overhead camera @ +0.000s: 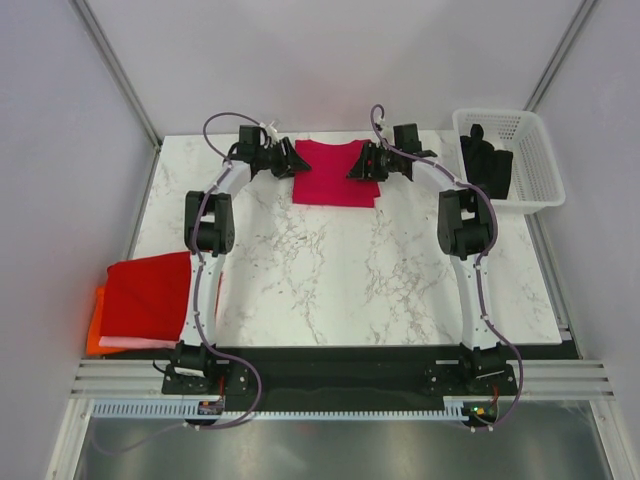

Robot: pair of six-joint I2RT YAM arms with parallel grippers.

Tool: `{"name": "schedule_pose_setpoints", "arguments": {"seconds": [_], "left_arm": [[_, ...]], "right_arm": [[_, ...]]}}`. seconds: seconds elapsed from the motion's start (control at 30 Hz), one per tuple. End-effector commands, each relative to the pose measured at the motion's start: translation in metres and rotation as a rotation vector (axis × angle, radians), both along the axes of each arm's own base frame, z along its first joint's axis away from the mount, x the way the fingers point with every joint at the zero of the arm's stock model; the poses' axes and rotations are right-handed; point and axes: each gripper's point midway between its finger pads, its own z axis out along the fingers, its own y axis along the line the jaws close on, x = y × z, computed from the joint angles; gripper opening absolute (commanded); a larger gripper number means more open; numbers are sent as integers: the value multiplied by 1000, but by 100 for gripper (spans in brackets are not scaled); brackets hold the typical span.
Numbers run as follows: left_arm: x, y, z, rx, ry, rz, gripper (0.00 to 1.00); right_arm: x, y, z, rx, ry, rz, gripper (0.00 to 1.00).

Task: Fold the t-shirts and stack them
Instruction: Neatly place the folded tshirt to the corner

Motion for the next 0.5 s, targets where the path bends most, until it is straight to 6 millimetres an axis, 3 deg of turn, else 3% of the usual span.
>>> {"name": "schedule_pose_setpoints", "arguments": {"seconds": [0.0,0.23,0.3,0.37,0.47], "left_arm": [[-12,-23,-18,-40,66,-41,50],[-14,-29,-14,-33,47,-55,20],[-17,-30,-11,-29,45,-65,4],[-24,-30,2,-35,32,-95,2],[-48,-27,19,-47,57,-159,2]], "right_arm": [[11,0,12,1,-44,-10,60],[8,2,15,2,-50,1,60],[6,2,27,11,-67,15,60],[2,1,36,17,-78,33,59],[5,-16,72,27,-145,28,60]]}}
